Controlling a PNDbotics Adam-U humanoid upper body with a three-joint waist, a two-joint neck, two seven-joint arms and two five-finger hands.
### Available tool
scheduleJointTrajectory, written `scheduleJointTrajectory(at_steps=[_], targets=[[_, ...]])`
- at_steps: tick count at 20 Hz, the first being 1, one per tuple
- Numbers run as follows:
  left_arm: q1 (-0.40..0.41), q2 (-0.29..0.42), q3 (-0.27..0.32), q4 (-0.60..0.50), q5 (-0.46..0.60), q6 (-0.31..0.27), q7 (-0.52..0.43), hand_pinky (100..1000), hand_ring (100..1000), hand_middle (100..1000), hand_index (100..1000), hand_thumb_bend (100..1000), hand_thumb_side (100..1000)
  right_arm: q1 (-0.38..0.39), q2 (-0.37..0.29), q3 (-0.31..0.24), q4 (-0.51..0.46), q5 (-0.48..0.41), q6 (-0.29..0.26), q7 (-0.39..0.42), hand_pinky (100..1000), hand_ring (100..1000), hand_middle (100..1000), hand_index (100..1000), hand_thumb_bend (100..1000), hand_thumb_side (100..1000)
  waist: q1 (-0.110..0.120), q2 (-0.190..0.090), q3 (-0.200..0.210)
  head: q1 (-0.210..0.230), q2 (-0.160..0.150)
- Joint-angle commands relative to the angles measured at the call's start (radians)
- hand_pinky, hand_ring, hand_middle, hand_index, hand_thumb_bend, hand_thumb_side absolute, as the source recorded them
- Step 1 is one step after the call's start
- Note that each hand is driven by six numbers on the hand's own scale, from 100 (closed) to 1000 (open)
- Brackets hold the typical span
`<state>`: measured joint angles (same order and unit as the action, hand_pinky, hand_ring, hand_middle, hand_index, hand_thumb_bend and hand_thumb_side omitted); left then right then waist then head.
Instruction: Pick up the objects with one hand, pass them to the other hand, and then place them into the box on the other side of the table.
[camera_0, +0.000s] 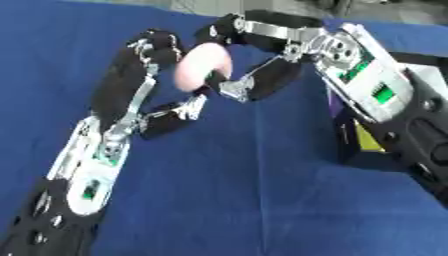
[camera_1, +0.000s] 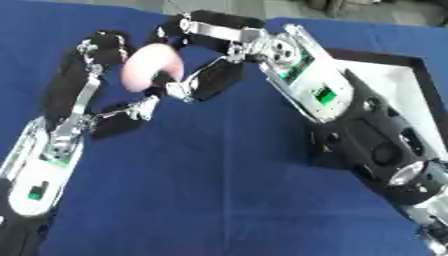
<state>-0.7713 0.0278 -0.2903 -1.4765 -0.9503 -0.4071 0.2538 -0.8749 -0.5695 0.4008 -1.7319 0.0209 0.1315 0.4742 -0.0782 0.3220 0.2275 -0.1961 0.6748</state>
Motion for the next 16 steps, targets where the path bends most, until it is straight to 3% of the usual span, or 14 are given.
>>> scheduleJointTrajectory(at_steps=[1, 4, 7, 11, 16], targets=[[-0.013, -0.006, -0.002, -0.012, 0.003, 0.015, -0.005, 811, 678, 603, 765, 168, 131, -0.013, -0.020, -0.007, -0.025, -0.048, 0.020, -0.001, 878, 1000, 662, 686, 100, 192, 0.007, -0.020, -0.003, -0.003, -0.007], [-0.008, -0.005, 0.003, 0.001, -0.015, 0.056, -0.015, 861, 792, 721, 920, 305, 304, -0.012, -0.029, -0.016, -0.035, -0.074, 0.033, -0.008, 880, 1000, 654, 678, 100, 177, 0.010, -0.021, -0.005, -0.004, -0.007], [-0.003, -0.003, 0.011, 0.011, -0.016, 0.131, -0.010, 870, 813, 738, 955, 389, 396, -0.007, -0.042, -0.026, -0.048, -0.093, 0.042, -0.019, 883, 1000, 653, 677, 100, 175, 0.011, -0.023, -0.011, -0.002, -0.008], [0.006, 0.011, 0.028, 0.015, 0.016, 0.249, 0.000, 856, 796, 704, 936, 338, 452, 0.003, -0.069, -0.049, -0.061, -0.124, 0.057, -0.037, 889, 1000, 658, 681, 100, 182, 0.018, -0.027, -0.018, 0.001, -0.006], [0.034, 0.075, 0.064, 0.015, 0.081, 0.317, 0.000, 813, 740, 647, 868, 160, 431, 0.052, -0.139, -0.107, -0.099, -0.196, 0.086, -0.068, 898, 1000, 671, 693, 100, 215, 0.030, -0.035, -0.030, -0.001, 0.001]])
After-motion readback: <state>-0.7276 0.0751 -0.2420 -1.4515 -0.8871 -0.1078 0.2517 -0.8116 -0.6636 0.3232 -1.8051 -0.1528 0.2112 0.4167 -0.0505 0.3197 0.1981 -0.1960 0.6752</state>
